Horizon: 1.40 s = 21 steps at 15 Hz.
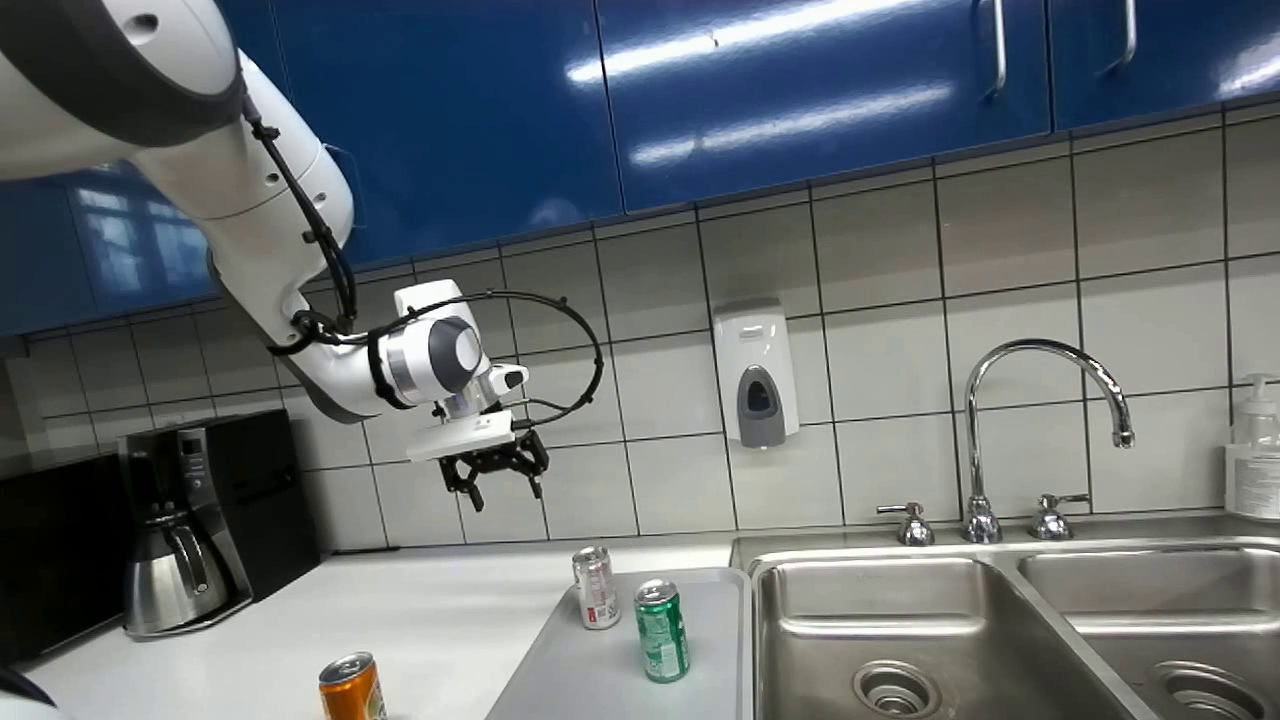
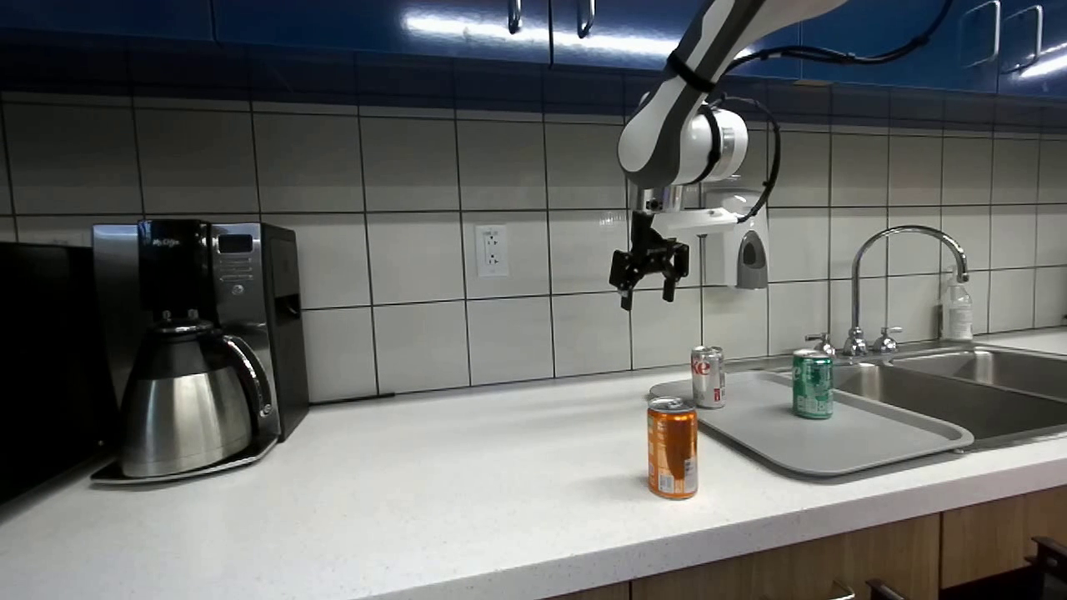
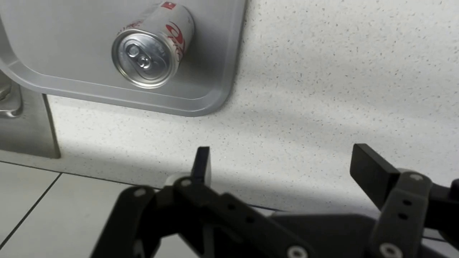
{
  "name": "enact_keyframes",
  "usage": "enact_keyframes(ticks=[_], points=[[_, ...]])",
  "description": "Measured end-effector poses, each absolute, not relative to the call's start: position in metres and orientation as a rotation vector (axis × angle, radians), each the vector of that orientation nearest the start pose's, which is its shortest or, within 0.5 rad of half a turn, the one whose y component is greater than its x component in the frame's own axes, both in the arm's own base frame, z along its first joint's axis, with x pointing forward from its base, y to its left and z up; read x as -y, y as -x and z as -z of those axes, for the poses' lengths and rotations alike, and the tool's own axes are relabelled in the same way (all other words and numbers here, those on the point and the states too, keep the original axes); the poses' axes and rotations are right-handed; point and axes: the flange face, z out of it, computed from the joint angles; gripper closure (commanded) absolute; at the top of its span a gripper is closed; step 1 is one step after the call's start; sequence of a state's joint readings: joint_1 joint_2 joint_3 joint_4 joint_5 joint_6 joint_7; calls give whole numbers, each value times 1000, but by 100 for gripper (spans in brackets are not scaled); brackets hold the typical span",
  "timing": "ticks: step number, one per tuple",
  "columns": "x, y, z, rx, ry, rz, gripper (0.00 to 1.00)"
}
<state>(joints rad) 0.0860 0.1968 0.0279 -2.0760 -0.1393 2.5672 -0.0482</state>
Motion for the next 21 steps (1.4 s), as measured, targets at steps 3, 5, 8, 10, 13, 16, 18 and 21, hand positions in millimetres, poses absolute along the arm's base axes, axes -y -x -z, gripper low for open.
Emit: enact_keyframes(ticks=[3, 5, 8, 10, 13, 16, 18, 21], points=[[-88, -599, -364, 459, 3146, 478, 0], [-116, -596, -367, 485, 3139, 494, 0], [-158, -589, -373, 506, 3141, 501, 0], [-178, -584, -375, 517, 3147, 490, 0], [-198, -576, -374, 522, 3153, 447, 0], [-207, -569, -369, 533, 3162, 397, 0], [-208, -566, -365, 538, 3168, 369, 0], [-207, -559, -357, 545, 3173, 338, 0]])
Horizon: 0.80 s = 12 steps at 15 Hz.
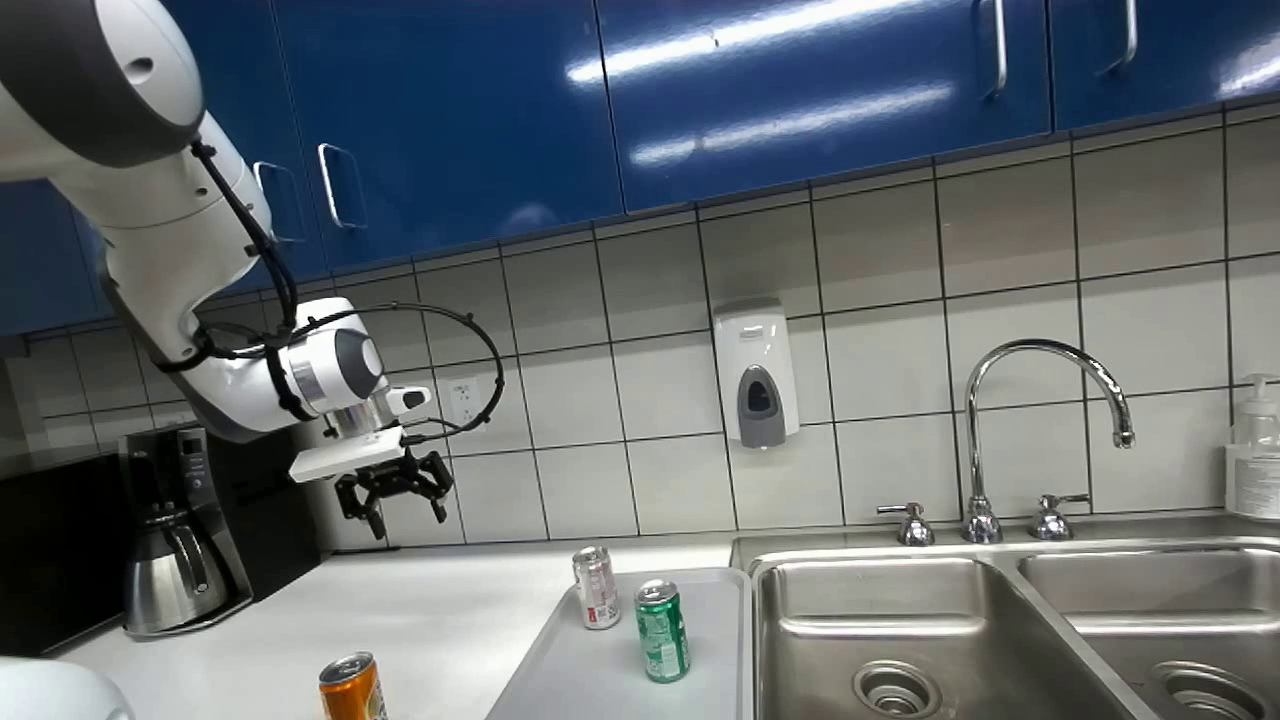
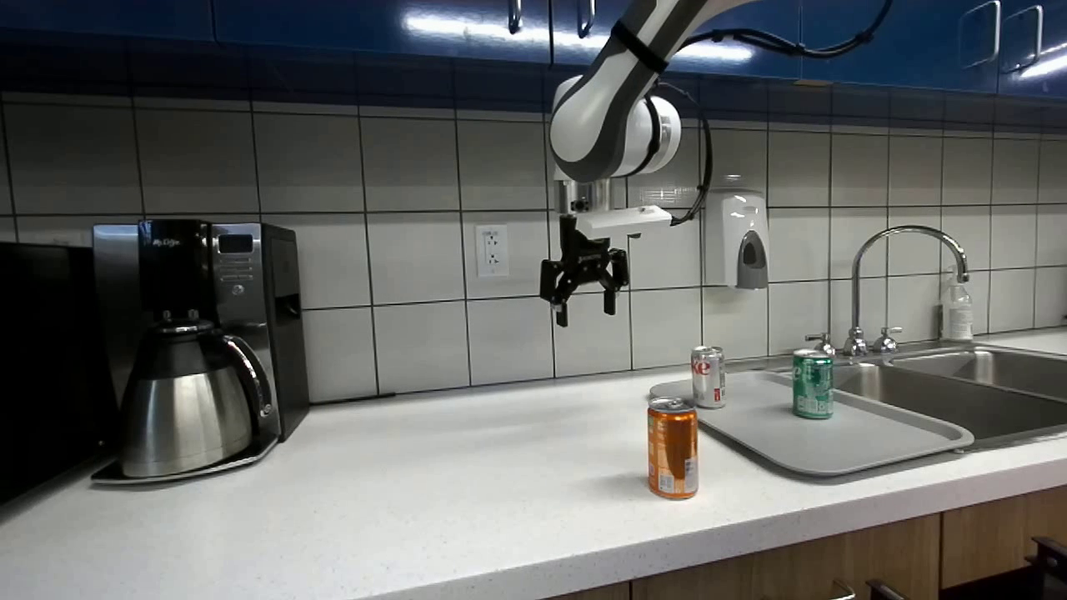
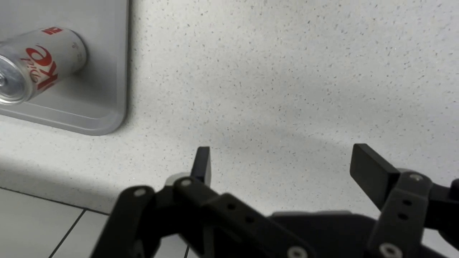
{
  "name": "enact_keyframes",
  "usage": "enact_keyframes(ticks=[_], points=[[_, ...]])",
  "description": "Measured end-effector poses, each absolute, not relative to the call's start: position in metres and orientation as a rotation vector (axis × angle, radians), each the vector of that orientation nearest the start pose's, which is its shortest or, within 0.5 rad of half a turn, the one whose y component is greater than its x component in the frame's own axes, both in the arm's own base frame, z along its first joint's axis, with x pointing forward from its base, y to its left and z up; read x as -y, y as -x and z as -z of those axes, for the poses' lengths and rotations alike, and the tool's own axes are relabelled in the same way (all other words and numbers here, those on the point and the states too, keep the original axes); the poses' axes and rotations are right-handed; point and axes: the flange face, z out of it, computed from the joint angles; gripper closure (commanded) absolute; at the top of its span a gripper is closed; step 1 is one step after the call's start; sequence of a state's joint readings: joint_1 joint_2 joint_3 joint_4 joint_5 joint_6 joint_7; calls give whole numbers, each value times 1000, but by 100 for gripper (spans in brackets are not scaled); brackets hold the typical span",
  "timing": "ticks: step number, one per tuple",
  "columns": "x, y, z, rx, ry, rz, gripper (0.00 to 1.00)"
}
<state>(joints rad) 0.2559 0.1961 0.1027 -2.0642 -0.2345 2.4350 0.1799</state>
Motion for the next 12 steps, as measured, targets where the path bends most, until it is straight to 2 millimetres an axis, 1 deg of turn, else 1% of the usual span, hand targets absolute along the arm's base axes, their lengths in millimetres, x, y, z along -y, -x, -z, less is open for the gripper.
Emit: enact_keyframes(ticks=[6, 12], points=[[-208, -538, -338, 550, 3172, 259, 0], [-208, -510, -326, 536, 3164, 185, 0]])
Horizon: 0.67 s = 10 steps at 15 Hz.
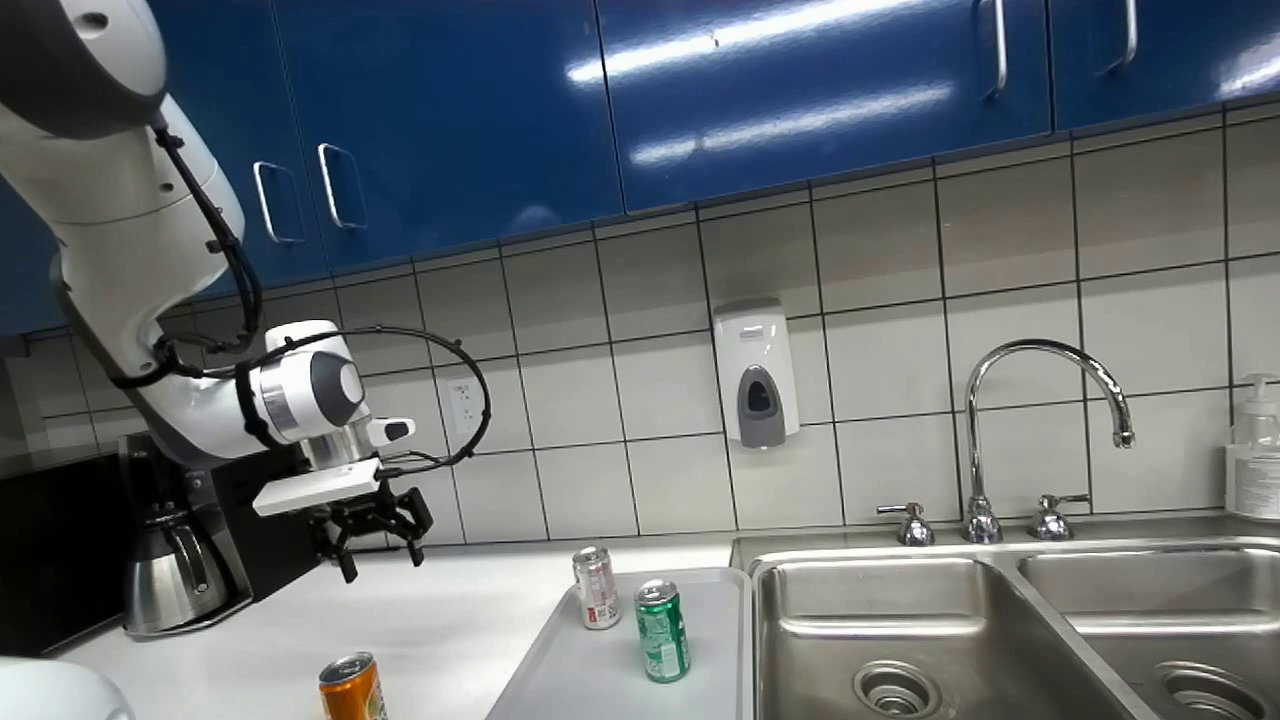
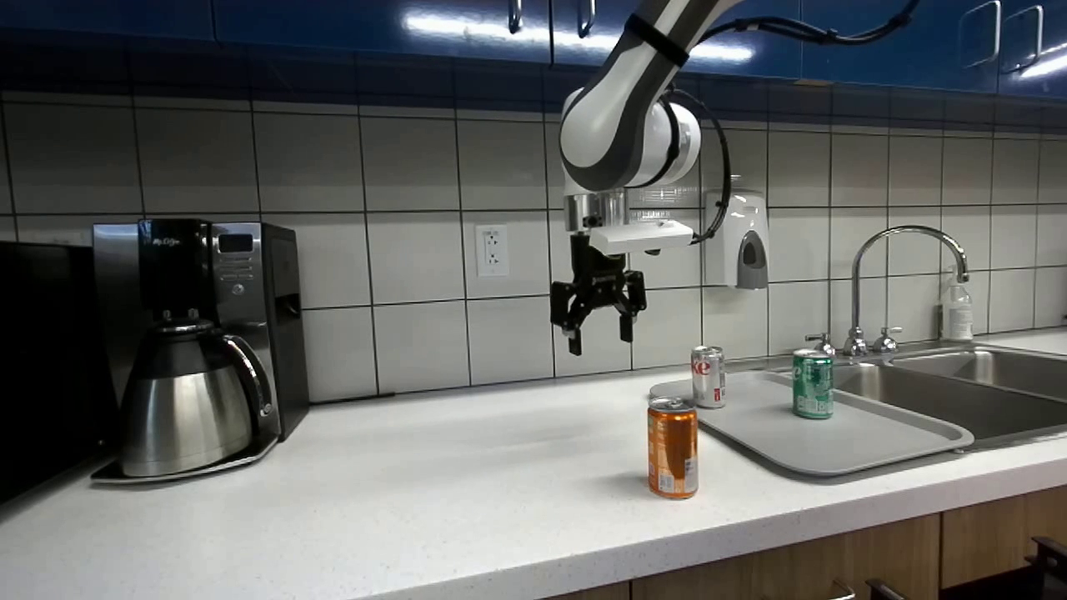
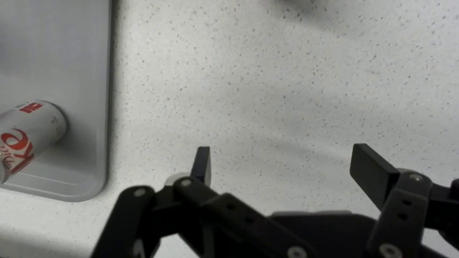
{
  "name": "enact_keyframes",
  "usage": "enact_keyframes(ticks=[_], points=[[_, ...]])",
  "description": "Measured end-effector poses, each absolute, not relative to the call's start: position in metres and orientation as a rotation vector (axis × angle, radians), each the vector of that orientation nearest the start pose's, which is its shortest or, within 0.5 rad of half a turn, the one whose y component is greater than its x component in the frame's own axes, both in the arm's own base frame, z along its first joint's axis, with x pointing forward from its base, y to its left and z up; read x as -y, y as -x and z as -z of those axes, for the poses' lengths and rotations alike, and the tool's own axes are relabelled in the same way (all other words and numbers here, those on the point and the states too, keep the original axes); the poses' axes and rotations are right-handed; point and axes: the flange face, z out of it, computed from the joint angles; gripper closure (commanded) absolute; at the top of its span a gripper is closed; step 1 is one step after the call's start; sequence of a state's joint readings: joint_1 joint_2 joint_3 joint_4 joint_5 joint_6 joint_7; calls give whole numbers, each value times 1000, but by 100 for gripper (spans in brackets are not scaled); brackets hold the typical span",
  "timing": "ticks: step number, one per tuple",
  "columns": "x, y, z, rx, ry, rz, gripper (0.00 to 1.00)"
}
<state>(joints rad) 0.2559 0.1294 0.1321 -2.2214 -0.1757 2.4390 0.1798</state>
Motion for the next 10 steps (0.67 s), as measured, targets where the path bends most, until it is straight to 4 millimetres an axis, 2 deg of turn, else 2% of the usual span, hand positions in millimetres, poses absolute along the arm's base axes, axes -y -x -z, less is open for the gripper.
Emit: enact_keyframes(ticks=[4, 10], points=[[-205, -492, -317, 526, 3159, 150, 0], [-201, -471, -301, 542, 3131, 216, 0]])
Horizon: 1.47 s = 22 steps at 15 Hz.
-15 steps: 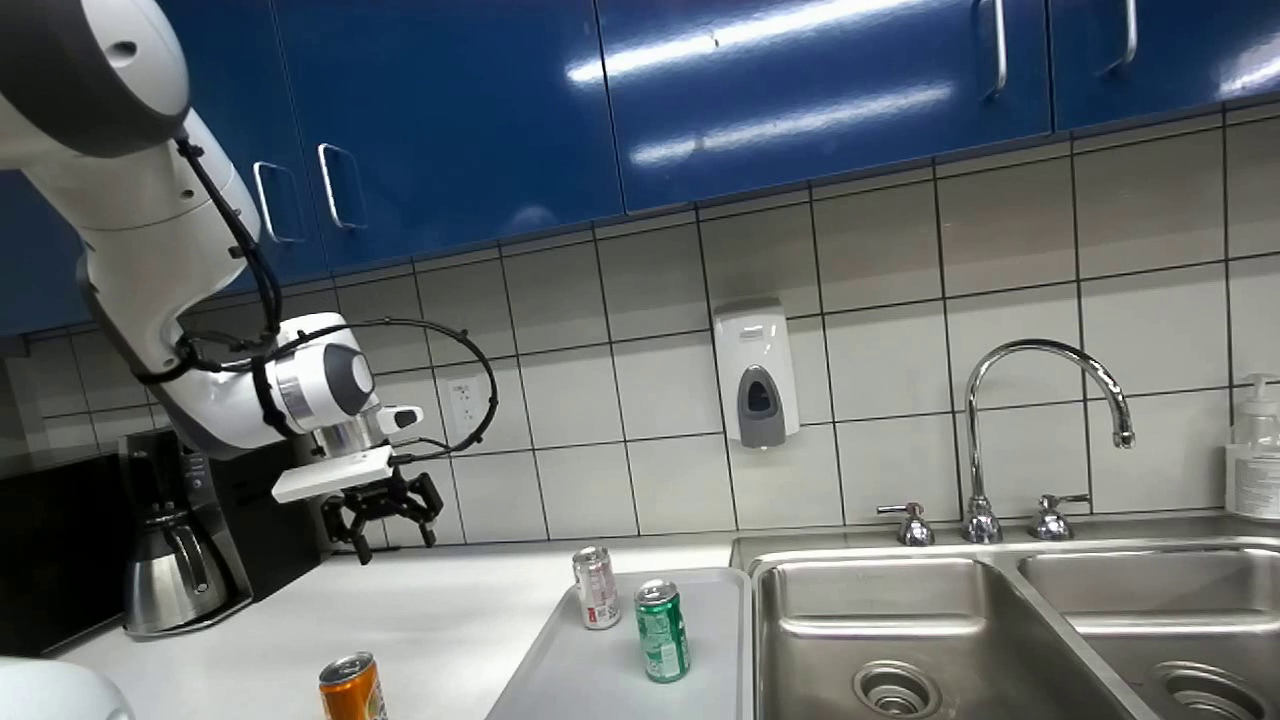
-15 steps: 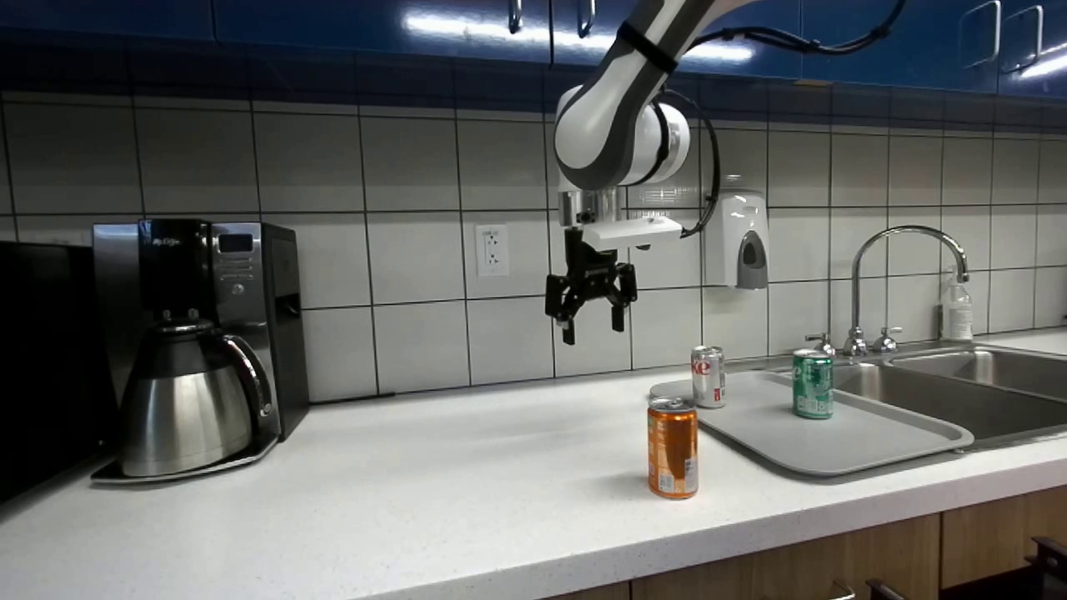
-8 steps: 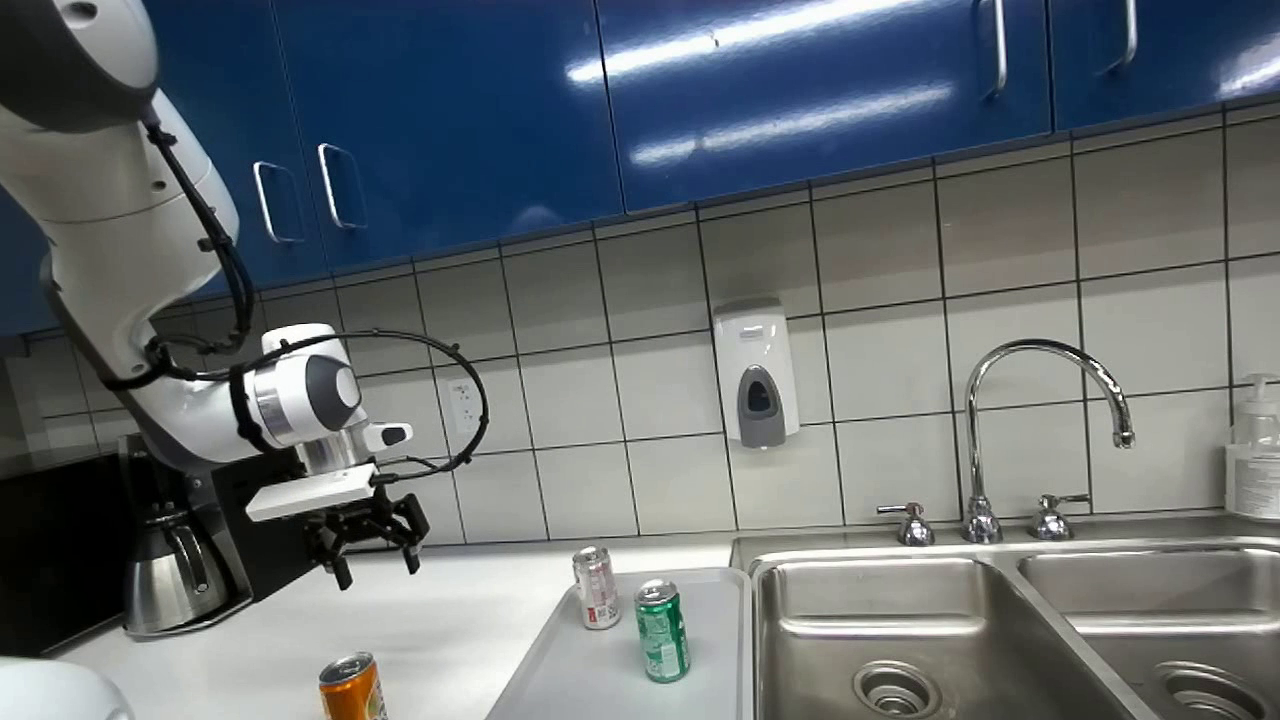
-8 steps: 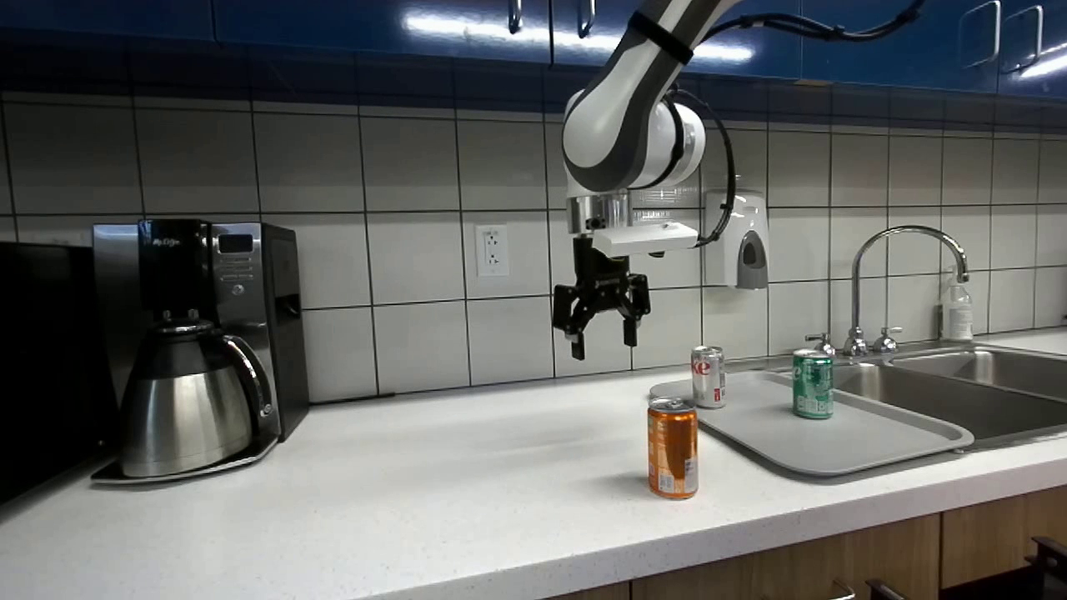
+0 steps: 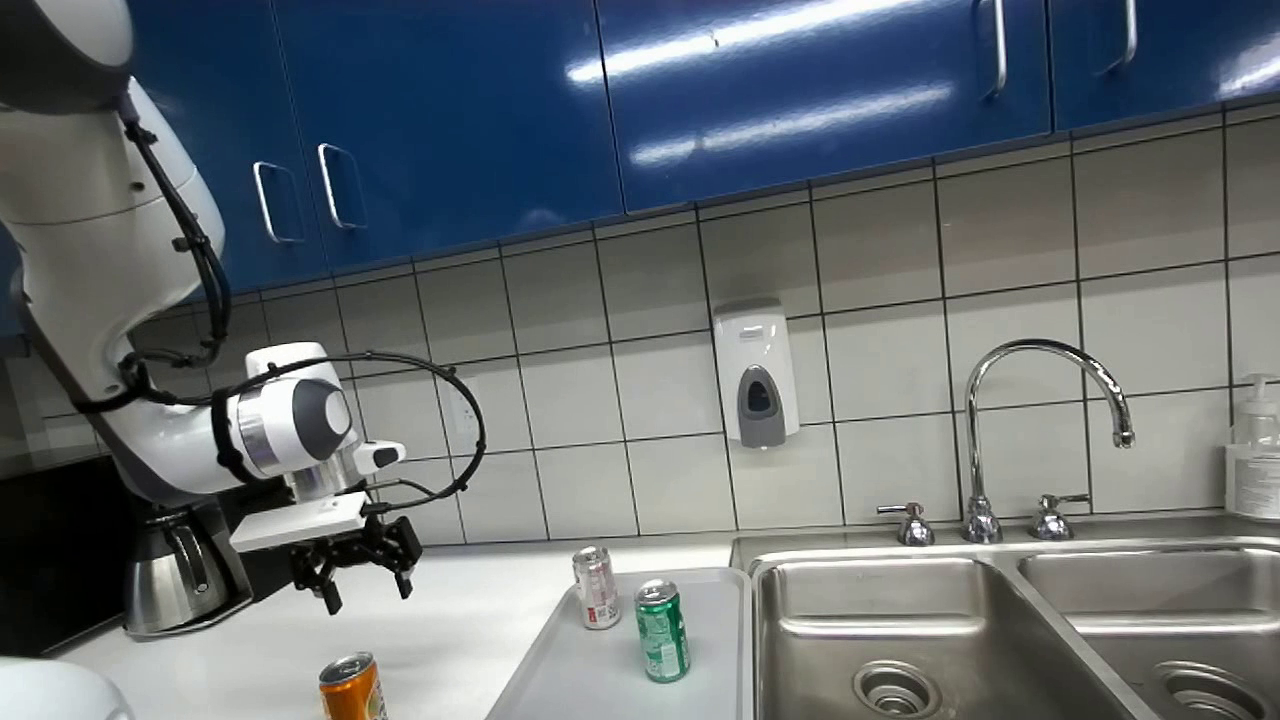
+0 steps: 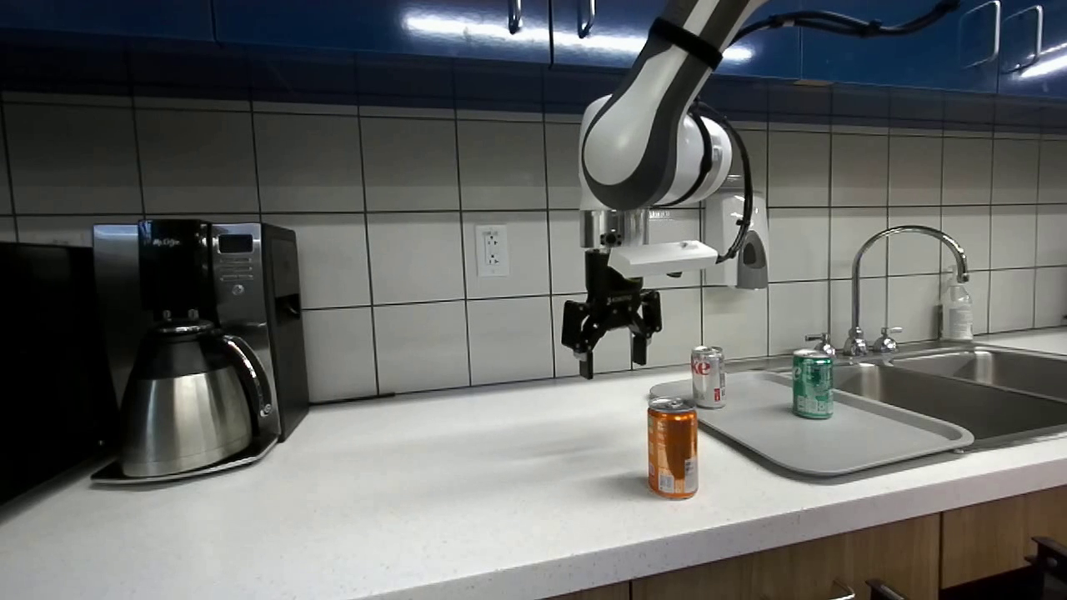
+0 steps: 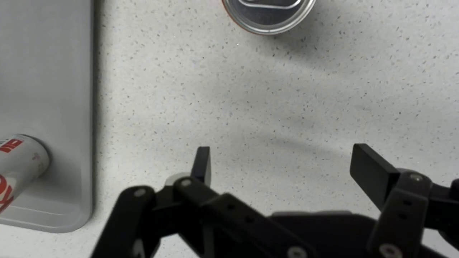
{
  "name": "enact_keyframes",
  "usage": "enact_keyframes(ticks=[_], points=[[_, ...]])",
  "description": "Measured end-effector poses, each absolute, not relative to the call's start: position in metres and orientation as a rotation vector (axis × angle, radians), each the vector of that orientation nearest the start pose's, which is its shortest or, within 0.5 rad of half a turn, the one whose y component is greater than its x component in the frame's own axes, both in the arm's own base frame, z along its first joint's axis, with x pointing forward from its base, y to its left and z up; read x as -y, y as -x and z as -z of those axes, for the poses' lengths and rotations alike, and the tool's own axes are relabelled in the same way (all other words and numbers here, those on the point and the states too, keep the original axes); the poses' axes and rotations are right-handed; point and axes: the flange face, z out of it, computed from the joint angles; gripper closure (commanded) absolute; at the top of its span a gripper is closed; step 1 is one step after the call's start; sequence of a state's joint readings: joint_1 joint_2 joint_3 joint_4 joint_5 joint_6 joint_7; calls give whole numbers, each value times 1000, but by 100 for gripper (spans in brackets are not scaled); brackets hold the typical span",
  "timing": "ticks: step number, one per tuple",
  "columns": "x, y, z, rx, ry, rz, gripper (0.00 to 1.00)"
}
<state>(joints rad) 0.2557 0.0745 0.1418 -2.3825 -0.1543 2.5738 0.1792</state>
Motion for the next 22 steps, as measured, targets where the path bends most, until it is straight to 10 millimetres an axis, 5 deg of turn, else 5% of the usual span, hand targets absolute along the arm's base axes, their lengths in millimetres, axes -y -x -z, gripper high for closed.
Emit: enact_keyframes(ticks=[22], points=[[-186, -437, -261, 548, 3125, 172, 0]])
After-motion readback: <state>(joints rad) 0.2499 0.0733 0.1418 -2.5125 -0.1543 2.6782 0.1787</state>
